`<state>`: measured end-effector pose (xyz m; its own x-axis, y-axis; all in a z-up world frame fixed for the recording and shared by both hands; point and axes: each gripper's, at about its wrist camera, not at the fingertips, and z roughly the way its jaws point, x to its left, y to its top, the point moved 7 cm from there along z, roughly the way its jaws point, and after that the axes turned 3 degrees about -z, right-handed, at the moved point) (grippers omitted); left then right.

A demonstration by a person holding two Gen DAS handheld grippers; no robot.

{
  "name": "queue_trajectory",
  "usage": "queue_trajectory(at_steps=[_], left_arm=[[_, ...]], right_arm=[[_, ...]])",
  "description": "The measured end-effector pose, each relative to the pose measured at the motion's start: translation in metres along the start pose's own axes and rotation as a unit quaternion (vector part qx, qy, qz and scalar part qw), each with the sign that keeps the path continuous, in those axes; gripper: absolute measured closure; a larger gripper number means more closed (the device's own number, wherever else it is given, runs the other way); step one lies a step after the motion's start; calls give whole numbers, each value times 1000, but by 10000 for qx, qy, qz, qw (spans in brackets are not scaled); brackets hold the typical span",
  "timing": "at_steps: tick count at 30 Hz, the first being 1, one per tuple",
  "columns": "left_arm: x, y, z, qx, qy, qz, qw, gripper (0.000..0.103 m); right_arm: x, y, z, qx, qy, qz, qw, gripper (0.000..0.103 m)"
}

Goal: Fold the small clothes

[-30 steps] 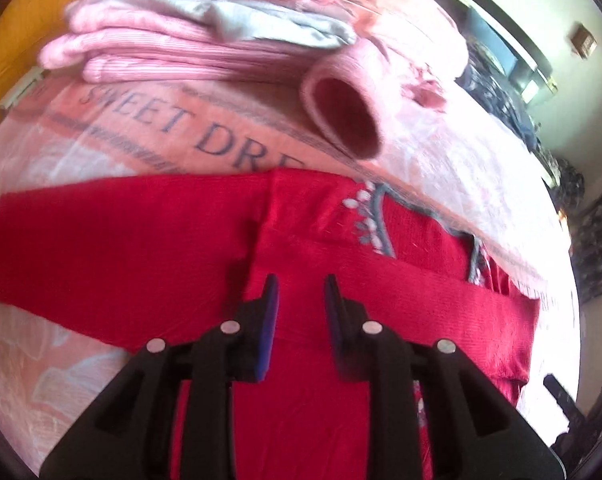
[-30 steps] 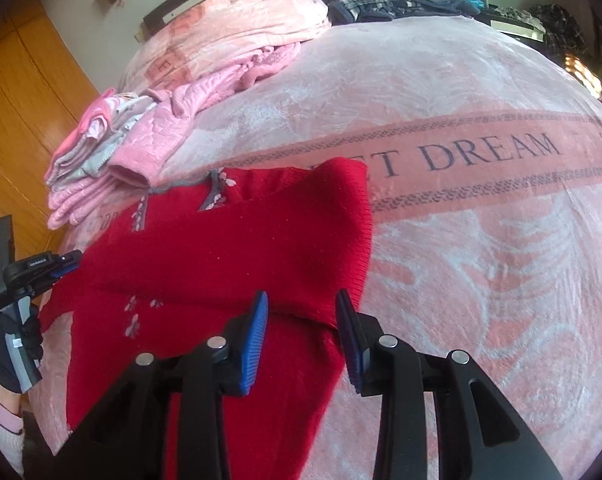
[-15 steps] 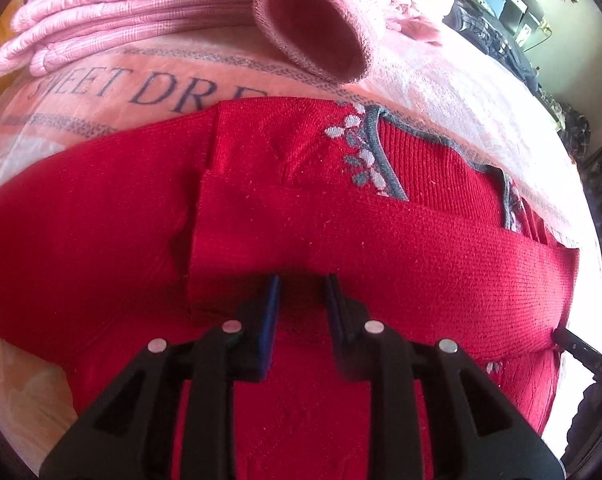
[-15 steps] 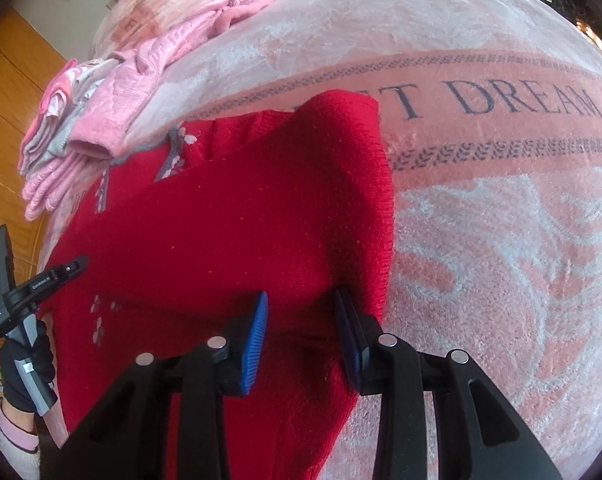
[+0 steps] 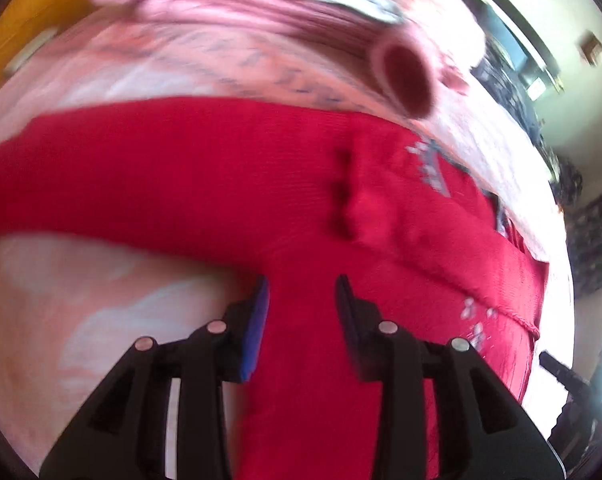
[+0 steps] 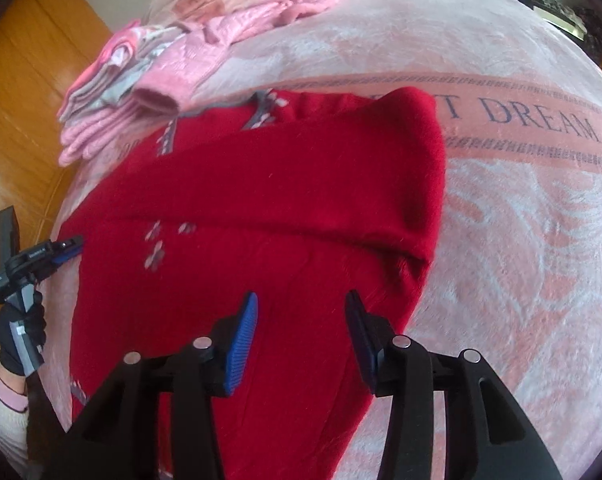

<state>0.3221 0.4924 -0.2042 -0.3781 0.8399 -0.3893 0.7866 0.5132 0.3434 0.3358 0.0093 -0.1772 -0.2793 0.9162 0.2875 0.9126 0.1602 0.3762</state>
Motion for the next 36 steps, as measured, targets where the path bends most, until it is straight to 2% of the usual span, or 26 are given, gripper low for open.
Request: queue_trajectory(at_steps=[4,6,8,14,18,21,24,26,28,31,36], left_arm=[[103,2,-40,-312,307,-869,9953,67],[162,7,-60,-590,367,-1511,9861,66],[212,14,-76,-884,295,-2143,9723,66],[302,33,-91,-1383,-55,-3149,9390,66],[325,49,-86,-1632,-370,-3449,9236,66],[337,64,-84,-1783,-393,-3453,9206,67],[347,74,-85,-1848,-328,-3380,9223,68],[356,79,-85,-1872,-281,-3374,9222,72],[361,82,-85,-1866,-242,-3422,9206,81],[363,83,-86,-1864,-217,-3355,9232,91],[352,82,-96,-1974,-100,-3117,9294,95]], right_arm=[[28,-20,6,104,84,-304,9994,57],[40,-28,9,143,121,-392,9991,57],[50,-33,12,147,46,-509,9986,57],[63,-38,17,171,-79,-603,9980,57],[58,-41,25,275,-211,-488,9982,57],[51,-44,30,303,-248,-393,9985,57],[49,-45,32,269,-245,-381,9986,57],[48,-45,35,274,-263,-376,9986,57],[47,-44,36,259,-270,-362,9986,56],[47,-43,38,227,-255,-329,9989,56],[49,-45,34,150,-282,-352,9989,56]])
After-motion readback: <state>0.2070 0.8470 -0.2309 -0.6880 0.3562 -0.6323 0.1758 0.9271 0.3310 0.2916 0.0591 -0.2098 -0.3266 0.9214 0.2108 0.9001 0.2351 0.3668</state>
